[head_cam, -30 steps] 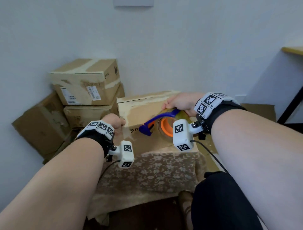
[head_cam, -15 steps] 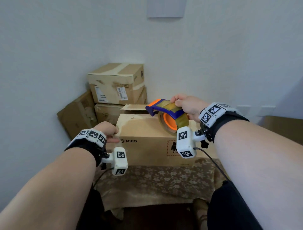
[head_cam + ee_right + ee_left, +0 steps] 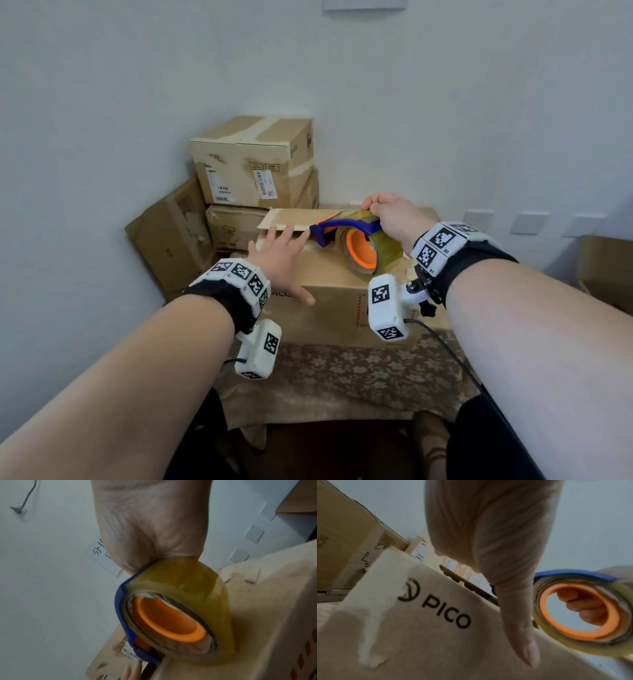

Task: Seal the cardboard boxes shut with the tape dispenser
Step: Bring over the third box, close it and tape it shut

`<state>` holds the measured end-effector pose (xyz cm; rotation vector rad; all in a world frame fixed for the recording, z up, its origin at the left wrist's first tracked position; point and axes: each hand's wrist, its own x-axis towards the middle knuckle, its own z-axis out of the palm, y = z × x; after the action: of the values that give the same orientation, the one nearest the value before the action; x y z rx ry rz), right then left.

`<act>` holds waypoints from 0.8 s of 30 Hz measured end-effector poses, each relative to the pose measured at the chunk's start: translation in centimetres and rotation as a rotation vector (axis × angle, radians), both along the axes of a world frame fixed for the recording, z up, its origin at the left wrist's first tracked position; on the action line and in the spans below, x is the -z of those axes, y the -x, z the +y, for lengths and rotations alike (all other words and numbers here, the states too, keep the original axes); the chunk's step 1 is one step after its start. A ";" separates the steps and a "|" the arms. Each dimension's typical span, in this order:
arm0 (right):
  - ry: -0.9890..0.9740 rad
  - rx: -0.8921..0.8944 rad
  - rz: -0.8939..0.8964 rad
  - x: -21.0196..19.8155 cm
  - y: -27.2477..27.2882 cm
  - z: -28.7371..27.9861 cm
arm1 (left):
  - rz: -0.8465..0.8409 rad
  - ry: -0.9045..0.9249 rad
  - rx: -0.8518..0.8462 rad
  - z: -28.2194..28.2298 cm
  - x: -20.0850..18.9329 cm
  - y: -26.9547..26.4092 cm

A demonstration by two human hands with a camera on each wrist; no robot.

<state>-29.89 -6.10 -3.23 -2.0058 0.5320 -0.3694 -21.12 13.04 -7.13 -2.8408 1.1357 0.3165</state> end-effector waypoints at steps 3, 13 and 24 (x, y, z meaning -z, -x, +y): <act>-0.011 0.016 -0.042 0.1 -0.4 -0.2 | 0.005 0.022 -0.025 -0.9 0.8 -0.5; -0.135 0.036 -0.134 -0.1 -2.0 -1.5 | 0.093 0.109 -0.182 -3.4 1.8 -1.0; -0.129 0.006 -0.151 0.4 -4.8 -2.7 | 0.067 0.022 -0.096 -3.8 2.0 -3.1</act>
<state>-25.10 -8.82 -3.66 -1.8363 0.4555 -0.4745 -17.98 9.19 -9.16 -2.9312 1.0213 0.4111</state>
